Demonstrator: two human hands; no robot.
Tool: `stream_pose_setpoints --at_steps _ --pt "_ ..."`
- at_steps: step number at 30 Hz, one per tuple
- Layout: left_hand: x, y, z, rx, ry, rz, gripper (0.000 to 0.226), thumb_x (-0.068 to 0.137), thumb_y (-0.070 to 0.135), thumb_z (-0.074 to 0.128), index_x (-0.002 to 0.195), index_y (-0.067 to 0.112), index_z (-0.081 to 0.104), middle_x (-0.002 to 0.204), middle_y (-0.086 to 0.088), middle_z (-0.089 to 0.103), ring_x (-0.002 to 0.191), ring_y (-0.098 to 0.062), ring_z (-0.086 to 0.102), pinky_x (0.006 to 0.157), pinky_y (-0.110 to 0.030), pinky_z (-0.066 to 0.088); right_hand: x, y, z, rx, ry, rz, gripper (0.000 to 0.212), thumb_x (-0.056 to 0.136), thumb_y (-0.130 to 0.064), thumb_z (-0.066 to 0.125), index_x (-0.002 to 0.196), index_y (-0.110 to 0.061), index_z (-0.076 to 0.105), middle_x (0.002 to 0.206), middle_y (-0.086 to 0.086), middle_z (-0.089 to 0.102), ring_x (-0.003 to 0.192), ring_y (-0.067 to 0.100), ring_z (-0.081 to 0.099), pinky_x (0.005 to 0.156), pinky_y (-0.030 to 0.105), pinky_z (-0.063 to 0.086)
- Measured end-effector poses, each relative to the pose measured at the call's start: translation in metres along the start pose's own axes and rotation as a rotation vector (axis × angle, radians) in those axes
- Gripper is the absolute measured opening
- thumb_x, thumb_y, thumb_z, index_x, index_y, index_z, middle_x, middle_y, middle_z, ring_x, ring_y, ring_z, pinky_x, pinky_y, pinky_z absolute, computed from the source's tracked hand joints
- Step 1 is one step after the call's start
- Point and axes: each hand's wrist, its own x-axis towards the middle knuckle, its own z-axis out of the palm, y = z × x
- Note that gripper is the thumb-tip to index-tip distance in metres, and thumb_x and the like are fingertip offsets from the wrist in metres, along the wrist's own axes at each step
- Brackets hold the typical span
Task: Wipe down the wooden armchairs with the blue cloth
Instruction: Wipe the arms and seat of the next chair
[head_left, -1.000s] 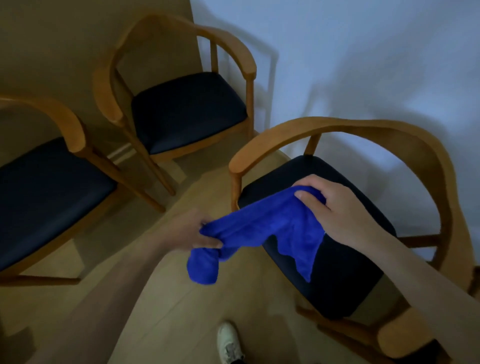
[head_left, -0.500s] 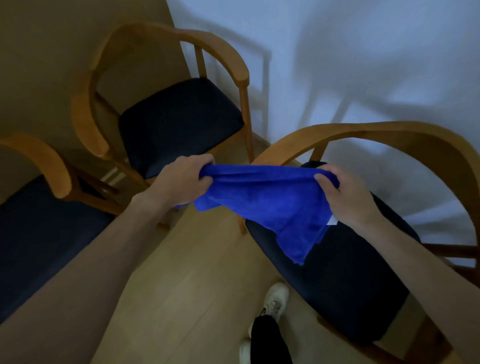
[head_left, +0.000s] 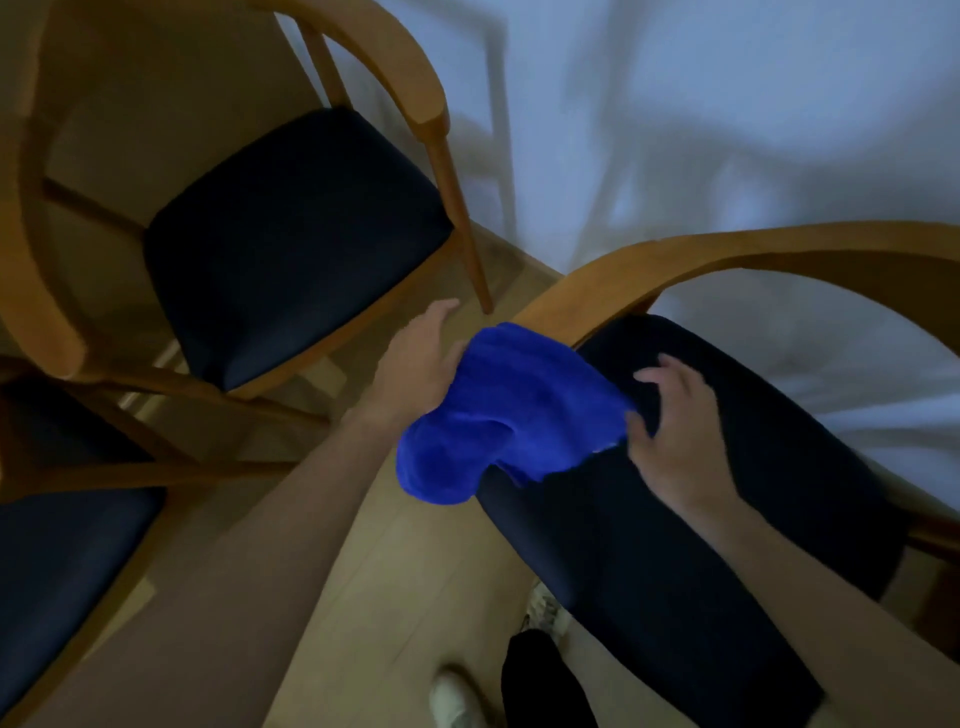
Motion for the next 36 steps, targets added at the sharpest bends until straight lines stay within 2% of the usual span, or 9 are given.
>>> stream_pose_setpoints --at_steps 4,6,8,10,13,21,28,32,36 --pt "-0.033 -0.021 0.009 -0.462 -0.058 -0.198 0.038 0.100 0.044 0.041 0.136 0.032 0.043 0.132 0.014 0.053 0.114 0.006 0.051 0.101 -0.025 0.042 -0.017 -0.049 0.033 0.027 0.055 -0.474 0.045 0.099 -0.025 0.053 0.144 -0.024 0.046 0.160 0.002 0.026 0.149 0.021 0.019 0.118 0.046 0.024" --pt "-0.062 -0.036 0.013 -0.542 -0.065 -0.254 0.031 0.101 0.041 0.041 0.131 0.034 0.048 0.127 0.016 0.055 0.106 0.017 0.051 0.088 -0.010 0.043 -0.016 -0.071 0.049 -0.020 0.027 -0.636 0.048 0.100 -0.035 0.050 0.147 -0.026 0.043 0.162 0.003 0.023 0.151 0.025 0.013 0.119 0.053 0.017" --pt "-0.087 -0.054 0.016 -0.506 -0.077 -0.317 0.032 0.101 0.036 0.042 0.132 0.031 0.050 0.130 0.011 0.055 0.111 0.008 0.051 0.089 -0.014 0.039 -0.009 -0.088 0.061 -0.112 -0.015 -0.725 0.055 0.097 -0.049 0.050 0.147 -0.028 0.043 0.162 0.004 0.020 0.151 0.026 0.010 0.118 0.060 0.010" --pt "-0.106 -0.071 0.019 -0.512 -0.108 -0.375 0.032 0.101 0.030 0.044 0.133 0.027 0.050 0.131 0.007 0.056 0.118 -0.005 0.051 0.094 -0.025 0.038 -0.002 -0.100 0.072 -0.232 -0.047 -0.699 0.062 0.090 -0.061 0.048 0.144 -0.031 0.046 0.163 0.004 0.017 0.151 0.027 0.006 0.114 0.066 0.004" --pt "-0.120 -0.086 0.022 -0.538 -0.146 -0.400 0.029 0.101 0.029 0.046 0.130 0.029 0.050 0.127 0.008 0.058 0.119 -0.009 0.052 0.093 -0.029 0.040 -0.001 -0.113 0.085 -0.299 -0.024 -0.584 0.062 0.081 -0.070 0.050 0.131 -0.034 0.058 0.160 0.002 0.026 0.151 0.026 0.009 0.113 0.068 0.001" --pt "-0.067 -0.096 0.015 -0.433 -0.304 -0.207 0.033 0.100 0.030 0.046 0.133 0.028 0.045 0.125 0.012 0.055 0.107 -0.001 0.053 0.076 -0.012 0.039 0.003 -0.123 0.090 -0.330 0.060 -0.537 0.039 0.086 -0.059 0.055 0.099 -0.025 0.070 0.129 -0.002 0.060 0.140 0.024 0.037 0.112 0.067 0.013" --pt "-0.022 -0.097 0.008 -0.399 -0.287 -0.229 0.028 0.098 0.020 0.049 0.126 0.026 0.050 0.117 0.008 0.059 0.109 -0.011 0.056 0.094 -0.035 0.044 0.021 -0.115 0.078 -0.517 -0.167 -0.828 0.067 0.085 -0.075 0.039 0.116 -0.020 0.062 0.140 0.004 0.050 0.142 0.033 0.032 0.112 0.070 0.006" --pt "-0.010 -0.081 0.017 -0.487 -0.296 -0.324 0.023 0.099 0.015 0.045 0.118 0.025 0.054 0.112 0.006 0.062 0.108 -0.011 0.057 0.087 -0.030 0.043 0.051 -0.102 0.064 -0.493 -0.211 -0.991 0.062 0.087 -0.072 0.044 0.117 -0.021 0.062 0.125 0.005 0.059 0.123 0.031 0.048 0.116 0.060 0.014" --pt "0.008 -0.052 0.017 -0.461 -0.263 -0.279 0.016 0.101 0.034 0.044 0.112 0.033 0.055 0.109 0.012 0.061 0.104 -0.004 0.056 0.081 -0.024 0.043 0.102 -0.079 0.030 -0.544 -0.144 -0.873 0.063 0.088 -0.072 0.035 0.122 -0.024 0.058 0.123 0.008 0.059 0.118 0.031 0.051 0.113 0.058 0.022"
